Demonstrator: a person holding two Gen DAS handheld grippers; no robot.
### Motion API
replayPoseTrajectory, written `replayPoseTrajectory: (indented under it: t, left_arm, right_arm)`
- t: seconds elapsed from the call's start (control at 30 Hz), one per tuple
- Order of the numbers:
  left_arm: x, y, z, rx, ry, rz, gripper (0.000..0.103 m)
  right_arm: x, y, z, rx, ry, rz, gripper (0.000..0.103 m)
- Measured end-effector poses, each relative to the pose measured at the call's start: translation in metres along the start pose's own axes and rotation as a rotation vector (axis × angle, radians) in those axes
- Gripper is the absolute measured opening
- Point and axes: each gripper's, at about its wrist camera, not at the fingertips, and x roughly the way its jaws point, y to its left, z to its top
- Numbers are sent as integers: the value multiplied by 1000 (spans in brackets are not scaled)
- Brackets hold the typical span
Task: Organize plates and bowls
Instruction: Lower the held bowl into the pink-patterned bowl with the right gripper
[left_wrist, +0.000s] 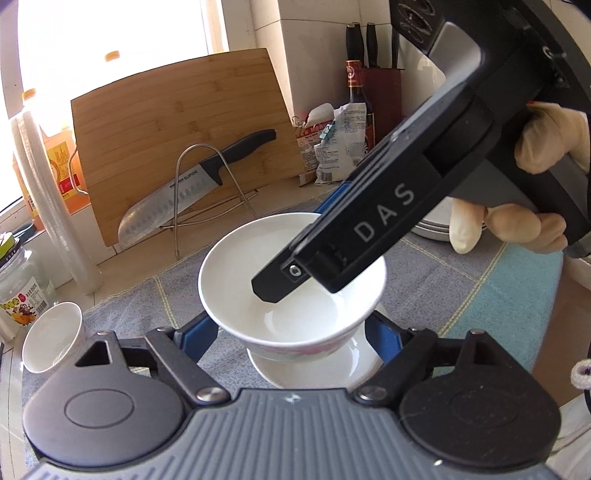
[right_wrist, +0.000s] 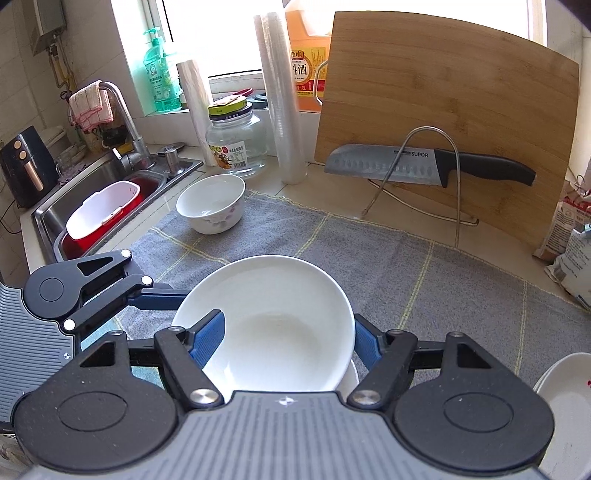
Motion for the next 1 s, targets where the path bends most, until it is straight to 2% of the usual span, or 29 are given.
replayPoseTrajectory:
  t: [0.57,1.0]
  left_arm:
    - [18,-12,-7,2,63,-42,86]
    - [23,-9,-8,-8,88,-51,86]
  right_arm:
    - [11,-11,-20,42,63,-2,78]
    - [17,-14,-21,49,83,10,78]
